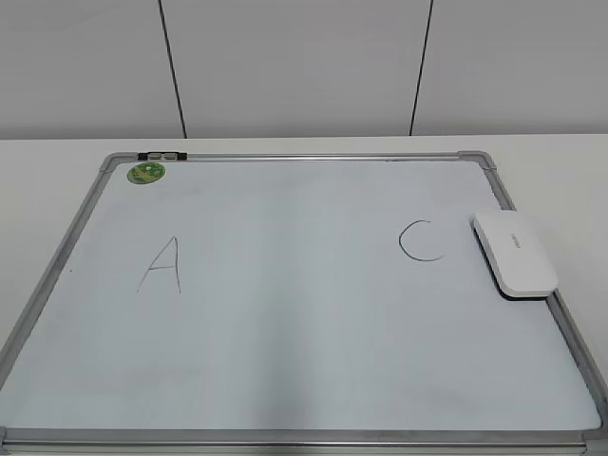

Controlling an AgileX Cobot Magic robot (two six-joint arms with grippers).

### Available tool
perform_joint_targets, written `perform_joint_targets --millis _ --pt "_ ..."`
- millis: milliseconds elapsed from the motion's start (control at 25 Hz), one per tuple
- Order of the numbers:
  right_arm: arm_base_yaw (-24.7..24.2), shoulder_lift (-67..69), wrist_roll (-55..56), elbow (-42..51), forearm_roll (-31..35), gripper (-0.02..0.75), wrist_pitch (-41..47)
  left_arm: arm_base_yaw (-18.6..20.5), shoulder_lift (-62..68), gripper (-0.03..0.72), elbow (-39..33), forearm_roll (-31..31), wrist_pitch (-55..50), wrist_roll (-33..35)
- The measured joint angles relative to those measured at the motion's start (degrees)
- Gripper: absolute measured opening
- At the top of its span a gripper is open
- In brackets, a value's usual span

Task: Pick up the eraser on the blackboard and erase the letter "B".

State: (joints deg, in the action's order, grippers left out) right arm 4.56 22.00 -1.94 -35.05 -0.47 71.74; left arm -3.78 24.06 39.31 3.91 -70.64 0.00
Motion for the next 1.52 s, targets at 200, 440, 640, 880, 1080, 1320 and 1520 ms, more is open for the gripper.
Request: perform_joint_targets --millis 200,440,640,880,1080,1320,1520 --pt "0.0 -2.5 1.9 4.9 -2.1 0.596 -2.7 0.0 -0.7 0.471 -6.3 -1.4 4.9 0.0" --pt "0.0 -2.6 1.9 7.0 -2.2 0.596 -6.6 0.0 -0.7 0.471 -10.1 -2.2 7.8 0.0" --pt "0.0 -2.6 1.9 7.0 -2.3 0.595 -6.8 0.0 -0.7 0.471 -10.1 -2.3 8.1 0.0" --pt "0.0 -2.6 1.9 7.0 -2.3 0.593 -6.8 0.0 -0.7 0.471 -10.1 -2.4 8.1 0.0" --pt "0.0 -2.6 1.9 7.0 -2.3 0.593 -6.8 0.0 -0.7 0.471 -10.1 -2.4 8.1 0.0" --pt "-0.5 -5.0 1.9 7.0 -2.3 0.593 -6.8 0.3 -3.3 0.471 -10.1 -2.4 8.1 0.0" --pt "-4.2 -10.3 1.9 7.0 -2.3 0.593 -6.8 1.4 -10.4 0.471 -10.1 -2.4 8.1 0.0"
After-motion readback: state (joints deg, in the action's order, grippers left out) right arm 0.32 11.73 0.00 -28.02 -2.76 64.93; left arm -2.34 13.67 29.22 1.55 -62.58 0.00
